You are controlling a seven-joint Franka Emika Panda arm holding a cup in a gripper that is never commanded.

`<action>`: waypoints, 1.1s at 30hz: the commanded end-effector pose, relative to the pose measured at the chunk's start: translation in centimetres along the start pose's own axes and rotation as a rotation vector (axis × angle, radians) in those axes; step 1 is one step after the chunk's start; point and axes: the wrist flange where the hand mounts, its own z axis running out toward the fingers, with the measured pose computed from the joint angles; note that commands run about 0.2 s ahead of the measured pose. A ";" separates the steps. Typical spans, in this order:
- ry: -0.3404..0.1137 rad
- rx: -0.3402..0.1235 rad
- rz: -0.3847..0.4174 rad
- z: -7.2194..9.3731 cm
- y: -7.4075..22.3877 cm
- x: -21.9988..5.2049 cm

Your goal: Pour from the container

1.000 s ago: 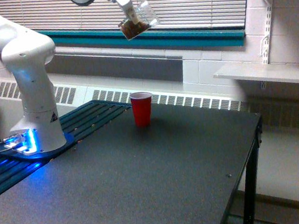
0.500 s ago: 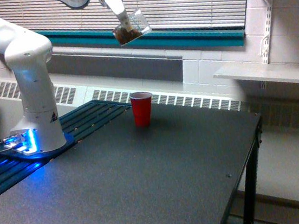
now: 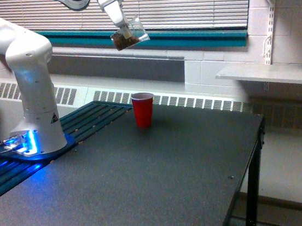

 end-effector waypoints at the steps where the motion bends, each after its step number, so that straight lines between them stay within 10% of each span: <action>1: -0.037 -0.010 0.042 0.4 -0.4 -0.3; 33: -0.219 -0.041 0.092 2.3 -1.2 -3.0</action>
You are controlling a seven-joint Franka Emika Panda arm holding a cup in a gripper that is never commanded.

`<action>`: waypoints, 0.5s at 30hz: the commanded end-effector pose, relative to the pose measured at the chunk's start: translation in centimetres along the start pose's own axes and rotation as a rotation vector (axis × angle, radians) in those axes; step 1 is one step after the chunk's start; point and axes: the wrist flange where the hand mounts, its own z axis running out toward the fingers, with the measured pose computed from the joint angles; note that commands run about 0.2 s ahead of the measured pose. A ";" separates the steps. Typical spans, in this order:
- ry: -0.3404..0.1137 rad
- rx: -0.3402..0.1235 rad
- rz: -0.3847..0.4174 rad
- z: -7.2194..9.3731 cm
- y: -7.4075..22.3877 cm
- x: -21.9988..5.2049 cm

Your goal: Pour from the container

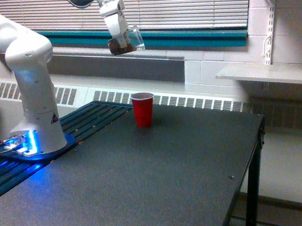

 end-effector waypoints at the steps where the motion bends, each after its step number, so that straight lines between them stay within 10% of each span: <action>1: -0.026 -0.018 0.001 0.7 0.0 0.0; 15: -0.088 -0.050 -0.011 2.5 0.1 -0.1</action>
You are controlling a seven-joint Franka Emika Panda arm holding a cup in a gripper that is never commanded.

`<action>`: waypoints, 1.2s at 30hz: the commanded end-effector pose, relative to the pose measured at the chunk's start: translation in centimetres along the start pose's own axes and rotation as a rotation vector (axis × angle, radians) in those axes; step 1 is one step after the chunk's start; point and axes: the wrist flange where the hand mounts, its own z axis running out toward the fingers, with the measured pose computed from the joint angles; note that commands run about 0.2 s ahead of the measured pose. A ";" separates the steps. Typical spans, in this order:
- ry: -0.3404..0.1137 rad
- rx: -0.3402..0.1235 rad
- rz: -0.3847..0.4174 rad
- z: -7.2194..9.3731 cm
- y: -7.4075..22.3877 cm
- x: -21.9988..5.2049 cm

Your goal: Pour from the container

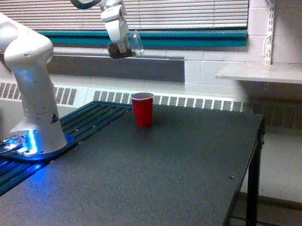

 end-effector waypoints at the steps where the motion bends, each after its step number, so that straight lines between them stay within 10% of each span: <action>1: -0.030 -0.019 -0.031 0.7 0.0 -0.1; 36: -0.127 -0.075 -0.013 3.7 0.2 -1.6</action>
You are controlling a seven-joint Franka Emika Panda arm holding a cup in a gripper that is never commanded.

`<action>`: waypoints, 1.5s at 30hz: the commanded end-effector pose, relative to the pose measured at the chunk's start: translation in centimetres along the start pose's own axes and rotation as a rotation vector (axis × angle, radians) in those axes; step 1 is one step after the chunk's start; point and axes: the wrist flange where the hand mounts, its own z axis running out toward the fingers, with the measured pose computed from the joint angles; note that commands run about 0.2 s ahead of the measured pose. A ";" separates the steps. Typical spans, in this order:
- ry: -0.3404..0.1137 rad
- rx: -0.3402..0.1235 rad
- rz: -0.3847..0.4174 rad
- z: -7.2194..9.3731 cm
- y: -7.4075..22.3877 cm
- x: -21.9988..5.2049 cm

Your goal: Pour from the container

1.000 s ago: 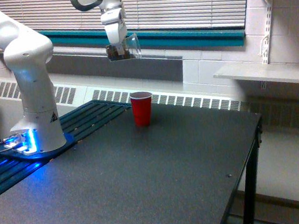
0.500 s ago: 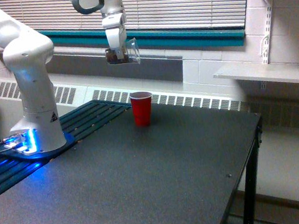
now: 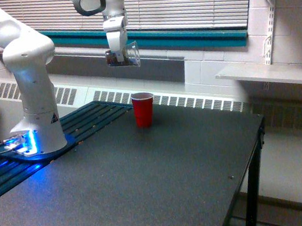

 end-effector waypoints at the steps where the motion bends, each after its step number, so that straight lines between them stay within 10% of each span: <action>1: -0.021 -0.015 -0.007 0.7 0.1 -0.1; 45: -0.107 -0.090 0.000 4.1 0.7 -0.3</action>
